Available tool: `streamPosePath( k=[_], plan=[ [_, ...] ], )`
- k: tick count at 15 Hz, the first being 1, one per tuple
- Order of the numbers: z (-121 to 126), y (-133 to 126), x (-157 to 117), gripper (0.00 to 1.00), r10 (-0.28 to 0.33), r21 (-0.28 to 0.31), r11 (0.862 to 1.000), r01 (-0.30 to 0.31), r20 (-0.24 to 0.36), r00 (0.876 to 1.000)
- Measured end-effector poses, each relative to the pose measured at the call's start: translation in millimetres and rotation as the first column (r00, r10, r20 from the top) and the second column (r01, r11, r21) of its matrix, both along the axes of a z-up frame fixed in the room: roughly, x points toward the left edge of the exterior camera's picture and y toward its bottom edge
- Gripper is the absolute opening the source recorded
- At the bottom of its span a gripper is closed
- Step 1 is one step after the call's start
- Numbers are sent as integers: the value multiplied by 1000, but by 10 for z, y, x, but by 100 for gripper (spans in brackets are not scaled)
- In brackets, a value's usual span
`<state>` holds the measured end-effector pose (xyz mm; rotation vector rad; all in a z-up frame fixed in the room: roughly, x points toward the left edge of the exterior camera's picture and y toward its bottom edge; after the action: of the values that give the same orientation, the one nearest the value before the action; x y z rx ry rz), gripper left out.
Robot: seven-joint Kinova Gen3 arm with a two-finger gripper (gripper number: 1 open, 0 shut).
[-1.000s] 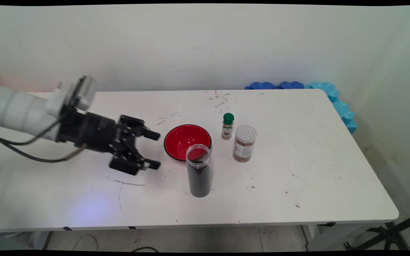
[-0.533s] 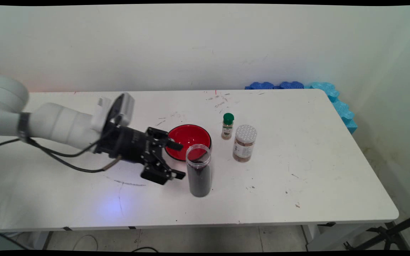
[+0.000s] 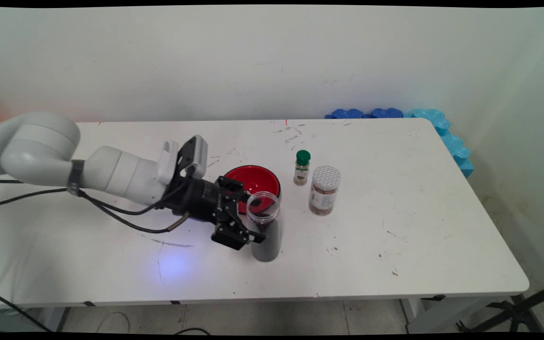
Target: Pick up the black seasoning powder from the table, then pour the black seasoning powder in the red bowl
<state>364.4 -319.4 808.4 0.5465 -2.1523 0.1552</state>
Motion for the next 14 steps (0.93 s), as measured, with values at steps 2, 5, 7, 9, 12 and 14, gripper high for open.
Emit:
streamPosePath(
  k=[2,5,7,9,12,14],
  plan=[
    [-41,-27,-42,100,-5,1,1000,5,0,1000],
    [-84,-46,-79,100,-11,4,1000,11,1,1000],
    [-101,-53,-95,0,-14,6,1000,14,-1,1000],
    [-115,-57,-111,0,-19,8,1000,19,-5,1000],
    [-111,-54,-117,0,-23,14,1000,23,-12,1000],
    [-88,-48,-111,0,-26,19,999,26,-20,999]
  ],
)
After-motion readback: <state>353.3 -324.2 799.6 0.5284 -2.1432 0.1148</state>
